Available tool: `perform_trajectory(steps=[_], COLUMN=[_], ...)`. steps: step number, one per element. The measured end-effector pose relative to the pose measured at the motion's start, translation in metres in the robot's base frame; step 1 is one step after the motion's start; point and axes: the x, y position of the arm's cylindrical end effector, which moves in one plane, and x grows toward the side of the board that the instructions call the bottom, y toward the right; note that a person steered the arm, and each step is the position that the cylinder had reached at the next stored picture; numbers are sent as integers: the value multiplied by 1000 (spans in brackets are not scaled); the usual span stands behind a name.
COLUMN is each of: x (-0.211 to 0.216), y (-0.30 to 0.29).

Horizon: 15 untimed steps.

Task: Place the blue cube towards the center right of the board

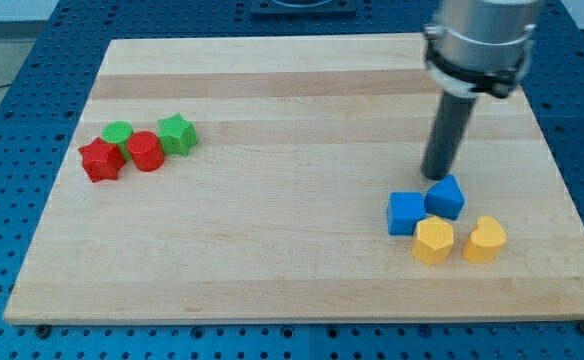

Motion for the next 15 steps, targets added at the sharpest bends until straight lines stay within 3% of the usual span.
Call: perform_trajectory(steps=[1, 2, 3, 4, 6, 9, 10, 11, 13, 15], x=[1, 73, 134, 123, 121, 39, 64, 49, -23, -29], y=[59, 96, 74, -21, -39, -65, -110, -99, -88, -76])
